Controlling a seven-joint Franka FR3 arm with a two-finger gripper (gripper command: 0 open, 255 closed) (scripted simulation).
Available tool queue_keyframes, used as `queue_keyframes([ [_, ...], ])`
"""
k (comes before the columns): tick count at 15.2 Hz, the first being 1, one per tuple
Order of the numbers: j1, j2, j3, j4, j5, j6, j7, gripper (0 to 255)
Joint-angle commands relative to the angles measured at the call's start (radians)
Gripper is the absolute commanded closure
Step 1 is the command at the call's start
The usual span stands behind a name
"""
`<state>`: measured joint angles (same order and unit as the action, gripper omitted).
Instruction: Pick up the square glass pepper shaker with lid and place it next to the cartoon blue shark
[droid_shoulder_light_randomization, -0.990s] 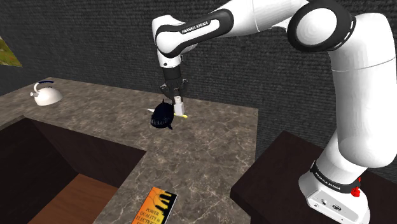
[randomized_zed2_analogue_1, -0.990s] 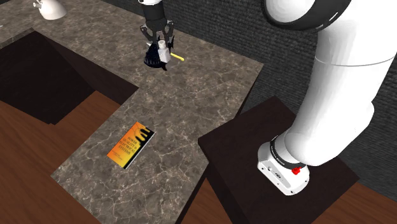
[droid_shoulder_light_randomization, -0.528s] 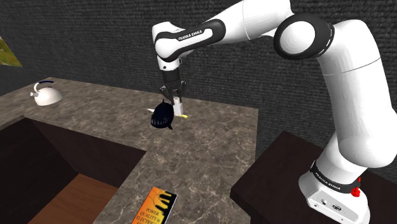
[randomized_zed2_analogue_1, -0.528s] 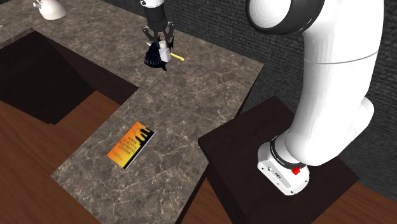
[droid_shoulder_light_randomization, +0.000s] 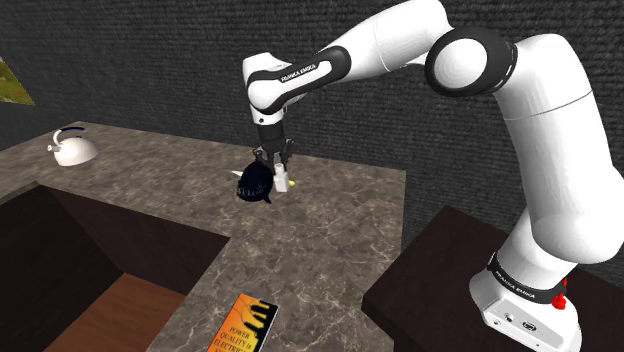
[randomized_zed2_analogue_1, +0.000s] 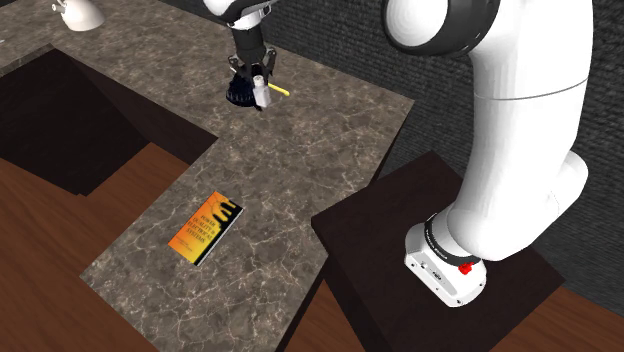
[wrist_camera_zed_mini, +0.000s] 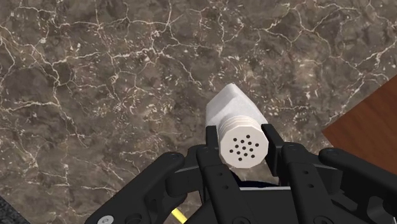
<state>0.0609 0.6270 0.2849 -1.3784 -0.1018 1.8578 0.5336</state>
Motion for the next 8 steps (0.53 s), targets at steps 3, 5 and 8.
queue_keyframes([
  [3,0.001,0.018,-0.003,-0.026,-0.005,0.044,0.002,255],
  [5,0.001,0.028,-0.005,-0.037,-0.007,0.065,0.002,255],
  [8,0.002,0.045,-0.008,-0.051,-0.011,0.096,0.003,255],
])
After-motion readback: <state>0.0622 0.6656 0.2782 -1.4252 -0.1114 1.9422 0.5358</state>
